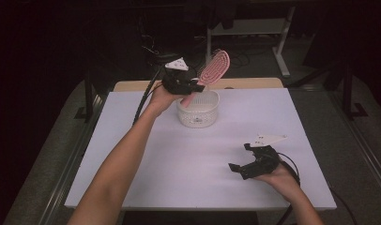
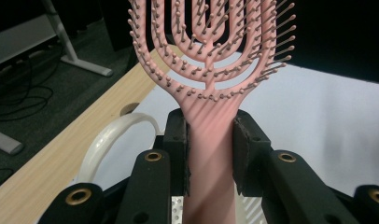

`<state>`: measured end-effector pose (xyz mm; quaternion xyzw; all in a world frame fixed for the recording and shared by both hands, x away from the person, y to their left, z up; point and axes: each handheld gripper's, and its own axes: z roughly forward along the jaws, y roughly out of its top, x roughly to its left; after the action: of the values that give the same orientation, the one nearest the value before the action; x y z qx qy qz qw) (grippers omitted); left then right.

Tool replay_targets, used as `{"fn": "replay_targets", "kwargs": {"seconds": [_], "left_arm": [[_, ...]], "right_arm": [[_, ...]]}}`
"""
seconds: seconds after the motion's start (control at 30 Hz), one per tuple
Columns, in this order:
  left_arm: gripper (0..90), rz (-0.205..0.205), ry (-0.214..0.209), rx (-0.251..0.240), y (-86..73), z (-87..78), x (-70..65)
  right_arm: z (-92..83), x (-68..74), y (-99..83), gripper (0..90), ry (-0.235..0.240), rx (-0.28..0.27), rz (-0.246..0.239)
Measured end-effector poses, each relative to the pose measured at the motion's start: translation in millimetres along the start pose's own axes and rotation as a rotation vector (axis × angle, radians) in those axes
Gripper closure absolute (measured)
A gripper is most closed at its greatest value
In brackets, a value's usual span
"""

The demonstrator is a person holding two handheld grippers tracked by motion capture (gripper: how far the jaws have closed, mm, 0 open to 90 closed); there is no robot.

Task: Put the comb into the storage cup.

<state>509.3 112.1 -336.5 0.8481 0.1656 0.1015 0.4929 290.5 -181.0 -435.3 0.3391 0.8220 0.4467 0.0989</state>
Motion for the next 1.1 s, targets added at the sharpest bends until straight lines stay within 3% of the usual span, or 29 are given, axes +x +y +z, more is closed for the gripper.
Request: {"fn": "replay_targets", "kwargs": {"seconds": [0.47,1.1], "left_arm": [[70.6,-0.001,-0.012,0.039,-13.5,20.9,1.5],[70.5,0.001,-0.013,0.136,-32.2,37.7,1.1]], "right_arm": [[-0.3,-1.3,-1.1,0.6,0.003,-0.001,0.000],[0.3,-1.0,-1.3,0.6,0.004,0.005,-0.003]]}}
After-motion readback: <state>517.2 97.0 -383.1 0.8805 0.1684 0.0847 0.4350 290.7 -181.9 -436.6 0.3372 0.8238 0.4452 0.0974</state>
